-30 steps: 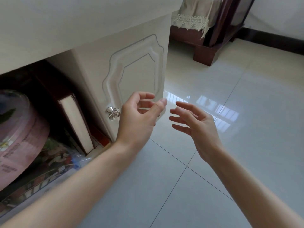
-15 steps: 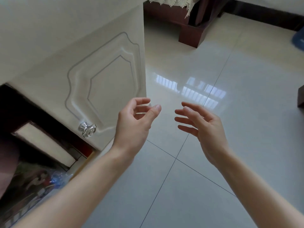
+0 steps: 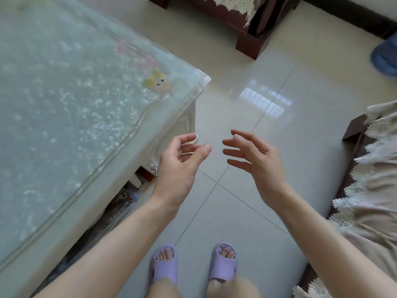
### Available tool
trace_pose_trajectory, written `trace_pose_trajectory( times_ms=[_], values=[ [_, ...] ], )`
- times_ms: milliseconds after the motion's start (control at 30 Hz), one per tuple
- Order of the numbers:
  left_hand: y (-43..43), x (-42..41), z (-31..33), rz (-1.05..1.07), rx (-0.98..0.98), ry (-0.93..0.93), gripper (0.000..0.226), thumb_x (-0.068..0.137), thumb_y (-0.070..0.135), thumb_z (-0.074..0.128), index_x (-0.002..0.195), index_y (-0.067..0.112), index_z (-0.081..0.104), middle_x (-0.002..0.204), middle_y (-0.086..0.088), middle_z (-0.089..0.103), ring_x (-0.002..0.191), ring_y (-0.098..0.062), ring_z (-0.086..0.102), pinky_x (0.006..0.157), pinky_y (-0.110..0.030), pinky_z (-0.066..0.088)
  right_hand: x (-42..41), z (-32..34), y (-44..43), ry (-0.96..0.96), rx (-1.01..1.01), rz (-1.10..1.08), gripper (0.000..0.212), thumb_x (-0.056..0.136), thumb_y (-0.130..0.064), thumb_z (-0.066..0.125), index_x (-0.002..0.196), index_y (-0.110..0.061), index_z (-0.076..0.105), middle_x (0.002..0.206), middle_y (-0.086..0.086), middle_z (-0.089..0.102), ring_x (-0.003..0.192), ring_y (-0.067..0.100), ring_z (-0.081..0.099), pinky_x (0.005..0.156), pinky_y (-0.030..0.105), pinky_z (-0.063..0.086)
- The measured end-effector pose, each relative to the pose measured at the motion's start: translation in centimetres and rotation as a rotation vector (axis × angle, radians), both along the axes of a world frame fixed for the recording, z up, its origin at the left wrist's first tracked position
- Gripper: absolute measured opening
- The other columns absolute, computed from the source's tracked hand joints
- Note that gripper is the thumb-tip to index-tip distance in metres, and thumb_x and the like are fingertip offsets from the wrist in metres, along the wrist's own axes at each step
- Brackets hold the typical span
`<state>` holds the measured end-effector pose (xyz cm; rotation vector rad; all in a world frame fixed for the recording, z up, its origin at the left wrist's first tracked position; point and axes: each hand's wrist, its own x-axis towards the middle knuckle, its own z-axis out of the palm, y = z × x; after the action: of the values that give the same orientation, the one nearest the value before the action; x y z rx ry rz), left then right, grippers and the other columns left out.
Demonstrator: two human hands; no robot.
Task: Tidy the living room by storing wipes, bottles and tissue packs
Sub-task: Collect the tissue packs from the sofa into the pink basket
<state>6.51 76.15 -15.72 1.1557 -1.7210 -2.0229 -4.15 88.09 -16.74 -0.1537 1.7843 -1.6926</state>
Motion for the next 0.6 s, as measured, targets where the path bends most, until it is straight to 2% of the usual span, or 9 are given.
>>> trace_pose_trajectory(
  times_ms=[100,167,267,333,467,600],
  values=[
    [-0.8,2.3,7.4,0.077,0.011,-0.006,0.029,0.082,0.032,0.071,0.108,0.028,0.06,0.098,0.005,0.066,0.089,-0.001,0.065,0.079,-0.021,0.049,1.4,7.3,-1.6,0.0,-0.001,0.104,0.02,0.085,-0.03,0.062,0.103,-0.024,0.067,0.099,0.001,0.073,0.091,0.018,0.07,0.08,0.031,0.056],
    [-1.8,4.4,12.7,0.171,0.022,0.005,0.038,0.077,0.034,0.073,0.111,0.023,0.06,0.099,0.001,0.067,0.084,0.0,0.064,0.075,-0.016,0.049,2.5,12.7,-3.6,-0.006,0.003,0.208,0.023,0.082,-0.033,0.063,0.104,-0.026,0.067,0.1,-0.001,0.073,0.091,0.015,0.07,0.08,0.03,0.056],
    [-3.3,8.6,19.2,0.303,0.013,-0.004,0.034,0.082,0.025,0.071,0.113,0.02,0.059,0.102,-0.002,0.067,0.081,0.005,0.064,0.069,-0.01,0.049,5.0,19.8,-7.0,-0.022,-0.003,0.357,0.035,0.076,-0.041,0.063,0.108,-0.027,0.067,0.106,-0.002,0.072,0.094,0.014,0.07,0.082,0.03,0.057],
    [-4.3,11.4,22.1,0.394,0.001,-0.01,0.031,0.083,0.023,0.07,0.112,0.021,0.059,0.101,-0.001,0.067,0.079,0.008,0.064,0.068,-0.01,0.049,6.9,22.9,-8.9,-0.027,-0.001,0.432,0.029,0.083,-0.037,0.063,0.11,-0.027,0.066,0.109,-0.001,0.072,0.096,0.014,0.07,0.084,0.031,0.057],
    [-6.6,18.5,27.2,0.584,-0.005,-0.016,0.033,0.083,0.025,0.071,0.114,0.022,0.059,0.102,0.001,0.068,0.083,0.005,0.065,0.075,-0.019,0.048,13.1,28.0,-13.6,-0.03,0.015,0.608,0.025,0.087,-0.032,0.062,0.11,-0.023,0.066,0.11,0.001,0.071,0.099,0.014,0.069,0.086,0.034,0.056],
    [-8.5,26.4,29.4,0.751,-0.017,-0.012,0.035,0.083,0.022,0.071,0.116,0.019,0.057,0.099,0.001,0.068,0.078,0.008,0.064,0.075,-0.019,0.049,21.0,30.0,-17.8,-0.043,0.034,0.791,0.019,0.09,-0.028,0.061,0.108,-0.023,0.066,0.109,0.002,0.071,0.099,0.016,0.069,0.087,0.035,0.055]
  ],
)
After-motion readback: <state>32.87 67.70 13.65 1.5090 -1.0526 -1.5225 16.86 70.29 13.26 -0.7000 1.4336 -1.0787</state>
